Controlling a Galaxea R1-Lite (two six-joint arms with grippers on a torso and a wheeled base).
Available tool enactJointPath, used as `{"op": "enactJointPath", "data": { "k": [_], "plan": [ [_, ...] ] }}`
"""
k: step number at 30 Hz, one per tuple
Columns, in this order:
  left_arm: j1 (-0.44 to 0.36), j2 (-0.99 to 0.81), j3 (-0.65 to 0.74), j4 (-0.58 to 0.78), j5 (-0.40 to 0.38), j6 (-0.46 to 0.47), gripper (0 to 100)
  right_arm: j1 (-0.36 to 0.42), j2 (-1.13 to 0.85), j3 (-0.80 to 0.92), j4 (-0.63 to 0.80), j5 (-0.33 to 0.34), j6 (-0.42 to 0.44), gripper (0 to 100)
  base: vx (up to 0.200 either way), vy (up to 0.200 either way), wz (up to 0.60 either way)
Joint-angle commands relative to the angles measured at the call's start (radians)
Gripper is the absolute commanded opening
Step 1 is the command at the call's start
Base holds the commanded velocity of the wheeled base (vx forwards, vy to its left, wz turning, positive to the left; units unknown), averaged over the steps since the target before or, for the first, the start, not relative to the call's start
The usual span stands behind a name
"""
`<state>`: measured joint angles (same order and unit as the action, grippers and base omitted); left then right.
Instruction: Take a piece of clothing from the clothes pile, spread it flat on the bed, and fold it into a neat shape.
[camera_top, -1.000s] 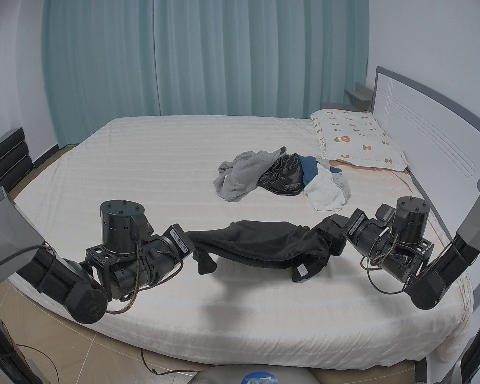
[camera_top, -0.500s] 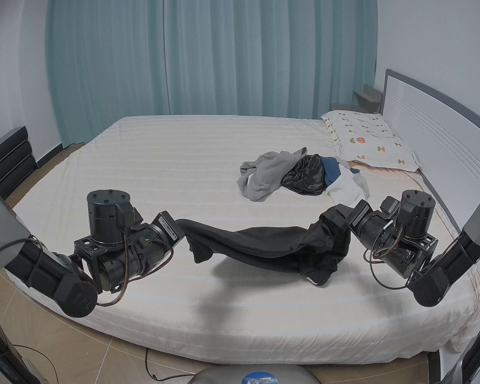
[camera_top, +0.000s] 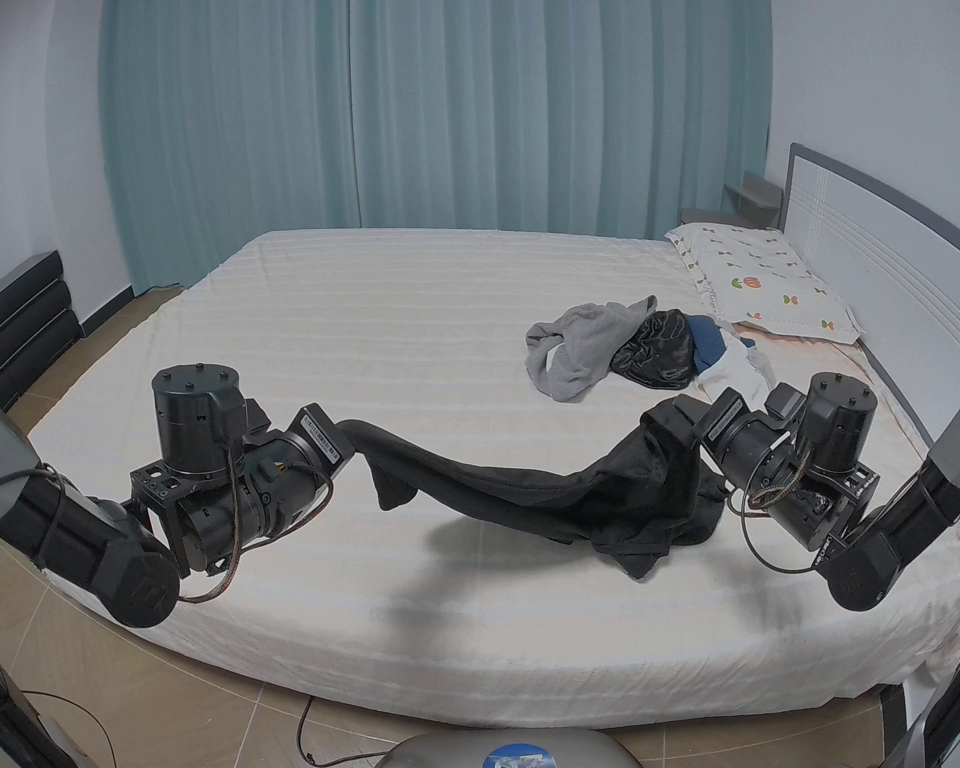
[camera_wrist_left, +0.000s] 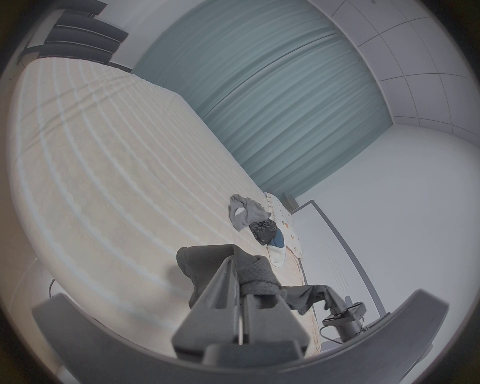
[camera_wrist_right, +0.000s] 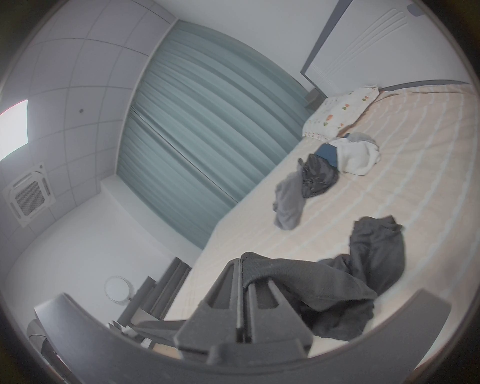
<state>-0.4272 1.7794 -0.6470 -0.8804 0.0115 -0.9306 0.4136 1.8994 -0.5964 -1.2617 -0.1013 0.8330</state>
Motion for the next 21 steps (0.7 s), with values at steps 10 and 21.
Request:
{"op": "enactJointPath", "data": {
  "k": [10,21],
  "plan": [
    [0.002,-0.005,0.000,0.000,0.001,0.001,0,-0.006,0.014,0.018,-0.113,-0.014,-0.003,0,0.000,0.200,0.00],
    [0.004,-0.008,0.001,0.000,0.002,0.003,0,-0.004,0.014,0.017,-0.122,-0.011,0.000,0,0.000,0.200,0.00]
  ]
}}
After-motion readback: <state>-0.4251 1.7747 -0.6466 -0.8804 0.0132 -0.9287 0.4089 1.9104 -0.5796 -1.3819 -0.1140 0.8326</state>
